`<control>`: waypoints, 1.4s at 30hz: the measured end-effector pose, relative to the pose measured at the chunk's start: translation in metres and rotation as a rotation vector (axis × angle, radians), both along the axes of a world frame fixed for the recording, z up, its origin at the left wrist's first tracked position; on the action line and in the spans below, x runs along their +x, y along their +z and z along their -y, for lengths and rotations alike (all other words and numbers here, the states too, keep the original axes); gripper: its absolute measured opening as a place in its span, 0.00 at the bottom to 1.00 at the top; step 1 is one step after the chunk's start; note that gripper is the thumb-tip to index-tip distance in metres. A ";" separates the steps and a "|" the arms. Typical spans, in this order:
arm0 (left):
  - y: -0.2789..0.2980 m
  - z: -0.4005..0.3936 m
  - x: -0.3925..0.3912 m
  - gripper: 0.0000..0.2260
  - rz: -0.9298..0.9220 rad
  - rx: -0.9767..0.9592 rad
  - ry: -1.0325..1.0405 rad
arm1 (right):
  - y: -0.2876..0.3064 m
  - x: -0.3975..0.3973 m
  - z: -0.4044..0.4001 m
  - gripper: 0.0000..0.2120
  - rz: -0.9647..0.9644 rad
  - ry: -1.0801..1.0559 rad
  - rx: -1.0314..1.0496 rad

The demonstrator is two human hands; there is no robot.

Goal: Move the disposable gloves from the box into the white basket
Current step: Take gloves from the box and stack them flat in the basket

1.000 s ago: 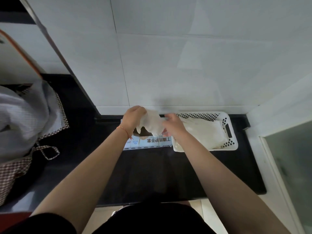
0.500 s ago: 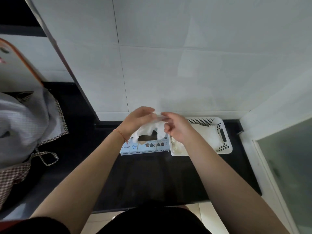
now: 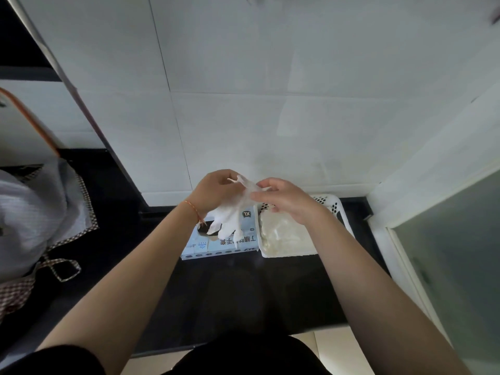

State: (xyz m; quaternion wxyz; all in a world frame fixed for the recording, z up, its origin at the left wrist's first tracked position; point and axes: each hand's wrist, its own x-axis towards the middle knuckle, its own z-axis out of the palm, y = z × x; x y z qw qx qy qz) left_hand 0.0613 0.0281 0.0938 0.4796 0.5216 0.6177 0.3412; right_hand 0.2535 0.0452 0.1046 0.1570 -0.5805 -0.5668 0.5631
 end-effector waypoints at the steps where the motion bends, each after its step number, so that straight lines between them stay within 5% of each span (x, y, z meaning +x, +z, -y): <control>1: 0.001 0.000 0.004 0.03 -0.016 -0.014 -0.041 | 0.000 0.001 0.000 0.18 -0.017 0.047 0.014; 10: 0.001 0.004 0.026 0.06 -0.005 -0.009 -0.079 | 0.000 0.021 -0.002 0.03 -0.133 -0.059 0.098; 16: 0.008 0.006 0.040 0.05 -0.135 0.001 -0.130 | 0.006 0.016 -0.001 0.09 -0.130 0.030 0.028; 22: 0.004 0.009 0.028 0.06 -0.154 -0.004 -0.145 | 0.007 0.024 -0.010 0.05 -0.284 -0.377 0.174; 28: 0.010 0.008 0.030 0.07 -0.147 0.004 -0.181 | 0.004 0.014 -0.001 0.12 -0.194 0.070 -0.007; 33: 0.008 0.007 0.022 0.07 -0.121 0.012 -0.157 | 0.005 0.020 -0.002 0.03 -0.256 -0.052 0.013; 42: 0.009 0.007 0.019 0.07 -0.006 -0.031 -0.104 | -0.001 0.001 0.008 0.07 -0.381 -0.213 -0.029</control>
